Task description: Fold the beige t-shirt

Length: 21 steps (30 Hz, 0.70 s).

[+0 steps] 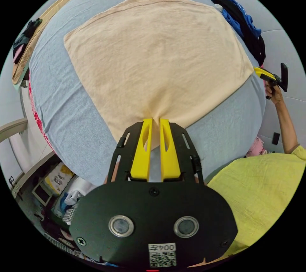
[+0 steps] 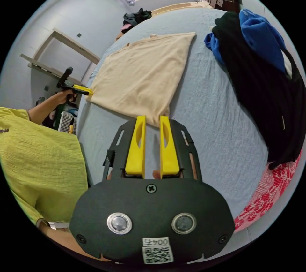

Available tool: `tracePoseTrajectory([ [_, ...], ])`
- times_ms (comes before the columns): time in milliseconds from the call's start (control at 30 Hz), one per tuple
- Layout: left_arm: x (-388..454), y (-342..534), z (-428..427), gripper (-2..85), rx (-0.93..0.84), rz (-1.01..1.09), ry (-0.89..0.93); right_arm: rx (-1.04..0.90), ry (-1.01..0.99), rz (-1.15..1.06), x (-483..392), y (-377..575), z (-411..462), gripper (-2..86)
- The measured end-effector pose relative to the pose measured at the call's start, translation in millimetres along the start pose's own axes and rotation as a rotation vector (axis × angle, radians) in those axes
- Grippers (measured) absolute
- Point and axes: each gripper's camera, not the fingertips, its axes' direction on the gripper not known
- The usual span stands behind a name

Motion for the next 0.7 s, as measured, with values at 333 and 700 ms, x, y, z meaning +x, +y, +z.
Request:
tracePoseTrajectory([
  [333,3,9,-7,1.2,0.000,-0.005,-0.009,-0.124,0.179,-0.071,-25,-10,21,3.3],
  [700,4,30,-21,1.2,0.009,-0.019,-0.005,-0.160,0.225,-0.069,-66,-38,53,2.9],
])
